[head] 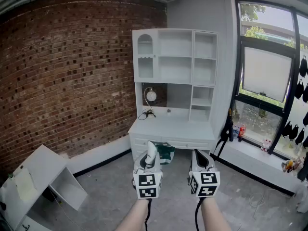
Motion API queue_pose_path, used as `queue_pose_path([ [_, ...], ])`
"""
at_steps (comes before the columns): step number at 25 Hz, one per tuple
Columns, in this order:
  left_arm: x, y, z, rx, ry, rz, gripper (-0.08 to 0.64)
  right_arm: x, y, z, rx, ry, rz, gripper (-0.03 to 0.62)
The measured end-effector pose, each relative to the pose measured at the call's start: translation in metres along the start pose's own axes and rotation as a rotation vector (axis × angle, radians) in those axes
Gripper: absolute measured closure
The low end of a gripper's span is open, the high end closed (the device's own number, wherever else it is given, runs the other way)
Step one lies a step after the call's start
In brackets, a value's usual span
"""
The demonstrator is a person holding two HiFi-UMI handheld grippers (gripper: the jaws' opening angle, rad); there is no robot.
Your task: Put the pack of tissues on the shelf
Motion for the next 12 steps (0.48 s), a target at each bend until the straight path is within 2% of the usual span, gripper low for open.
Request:
queue_pose_path([
  [9, -0.0049, -0.0042, -0.0037, 0.006, 0.002, -0.005, 0.457, -0.0015, -0.0036, -0.0008, 0.010, 0.004, 0.005, 0.595],
  [12, -0.0019, -0.0067, -0.0016, 0.001, 0.025, 0.010, 0.457, -0.0037, -0.0056, 0.0013, 0.014, 0.004, 0.002, 0.595],
])
Point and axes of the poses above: the fingertips, and each gripper's own axes: y backward along the fingers, z to its right, x out of its top, the point moved 2 cm from there along y, backward along the fingers, and after that the axes turned 13 degrees about -x, right-handed, at the moved point
